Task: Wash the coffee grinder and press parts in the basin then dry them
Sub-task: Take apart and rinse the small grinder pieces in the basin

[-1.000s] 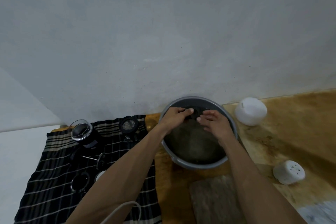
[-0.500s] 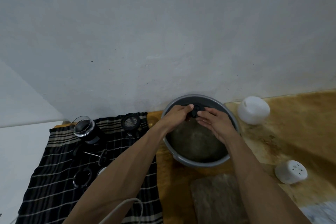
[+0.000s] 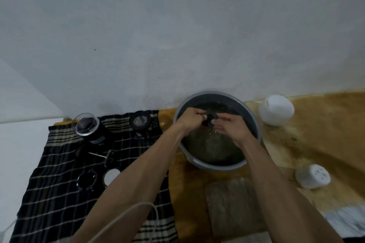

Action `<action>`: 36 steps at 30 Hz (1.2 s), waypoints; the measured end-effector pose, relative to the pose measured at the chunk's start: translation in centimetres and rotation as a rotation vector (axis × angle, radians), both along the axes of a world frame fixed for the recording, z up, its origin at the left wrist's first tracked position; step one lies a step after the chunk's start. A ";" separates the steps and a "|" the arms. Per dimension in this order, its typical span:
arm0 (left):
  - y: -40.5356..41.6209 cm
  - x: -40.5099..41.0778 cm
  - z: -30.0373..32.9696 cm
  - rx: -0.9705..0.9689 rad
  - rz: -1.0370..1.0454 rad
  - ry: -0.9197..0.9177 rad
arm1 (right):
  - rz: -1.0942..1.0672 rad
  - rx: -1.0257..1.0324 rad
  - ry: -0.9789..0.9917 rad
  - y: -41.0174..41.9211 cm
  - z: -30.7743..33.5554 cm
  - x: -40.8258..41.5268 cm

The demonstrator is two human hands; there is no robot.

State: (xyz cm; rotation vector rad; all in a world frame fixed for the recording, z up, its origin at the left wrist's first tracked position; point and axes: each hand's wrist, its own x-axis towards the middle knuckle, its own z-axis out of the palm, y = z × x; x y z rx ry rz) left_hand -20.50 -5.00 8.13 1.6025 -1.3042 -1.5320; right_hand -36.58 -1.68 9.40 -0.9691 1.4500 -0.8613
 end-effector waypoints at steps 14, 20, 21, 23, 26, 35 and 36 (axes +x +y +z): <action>0.1 0.6 3.7 0.118 0.027 0.020 | -0.031 -0.043 0.266 -0.7 1.5 0.9; 0.2 5.0 5.6 0.164 -0.077 -0.056 | 0.116 -0.010 0.156 -0.6 3.3 3.0; 0.5 6.4 6.0 0.168 -0.099 -0.077 | 0.156 -0.015 0.113 -0.3 3.7 3.8; 1.4 9.2 6.5 0.191 -0.125 -0.099 | 0.235 -0.003 0.043 0.4 4.2 5.6; 3.5 13.5 6.1 0.245 -0.136 -0.125 | 0.365 0.027 0.077 1.5 3.7 9.4; 11.0 17.3 -0.7 0.434 -0.122 -0.322 | 0.706 0.219 0.349 4.7 -3.0 15.9; 11.6 17.3 -1.6 0.471 -0.135 -0.350 | 0.735 0.278 0.346 5.2 -3.8 16.3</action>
